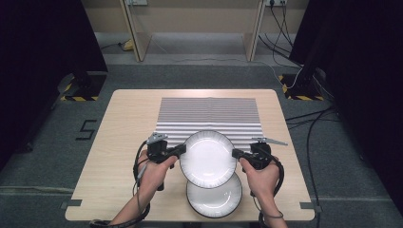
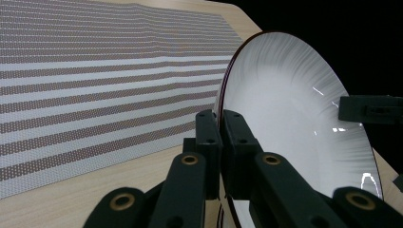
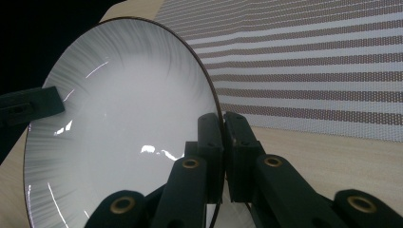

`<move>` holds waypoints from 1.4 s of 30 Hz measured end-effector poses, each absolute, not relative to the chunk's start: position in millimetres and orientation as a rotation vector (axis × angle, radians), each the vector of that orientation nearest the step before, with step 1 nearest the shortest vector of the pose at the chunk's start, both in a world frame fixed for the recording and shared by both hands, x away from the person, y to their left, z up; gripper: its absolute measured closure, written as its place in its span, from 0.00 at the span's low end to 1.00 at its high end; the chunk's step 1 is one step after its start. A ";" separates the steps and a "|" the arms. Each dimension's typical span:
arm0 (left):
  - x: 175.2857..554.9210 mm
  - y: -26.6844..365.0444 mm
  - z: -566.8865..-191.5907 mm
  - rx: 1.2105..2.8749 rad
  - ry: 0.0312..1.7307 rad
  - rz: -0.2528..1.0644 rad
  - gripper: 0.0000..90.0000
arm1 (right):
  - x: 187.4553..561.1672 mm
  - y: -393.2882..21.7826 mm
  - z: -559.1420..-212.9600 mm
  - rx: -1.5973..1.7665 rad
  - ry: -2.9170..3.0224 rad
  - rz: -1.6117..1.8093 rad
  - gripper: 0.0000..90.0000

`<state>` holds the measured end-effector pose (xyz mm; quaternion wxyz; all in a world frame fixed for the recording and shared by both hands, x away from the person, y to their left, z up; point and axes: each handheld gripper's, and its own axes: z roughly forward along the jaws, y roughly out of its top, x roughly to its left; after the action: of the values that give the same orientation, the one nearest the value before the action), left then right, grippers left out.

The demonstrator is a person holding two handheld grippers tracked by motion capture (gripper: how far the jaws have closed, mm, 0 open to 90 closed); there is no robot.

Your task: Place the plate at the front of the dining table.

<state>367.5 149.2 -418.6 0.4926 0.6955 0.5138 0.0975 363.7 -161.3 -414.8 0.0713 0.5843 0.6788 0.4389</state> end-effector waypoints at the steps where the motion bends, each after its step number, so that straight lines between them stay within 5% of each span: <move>1: 368.0 149.4 -418.4 1.687 1.247 0.237 0.95 | 364.2 -161.0 -414.7 1.759 2.041 1.319 0.96; 42: 387.7 154.7 -411.7 1.660 1.272 0.265 0.95 | 386.7 -152.5 -406.7 1.749 2.021 1.330 0.96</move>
<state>387.7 154.7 -411.7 0.4943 0.6846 0.5246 0.1091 386.7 -152.5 -406.7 0.0780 0.5841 0.6749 0.4442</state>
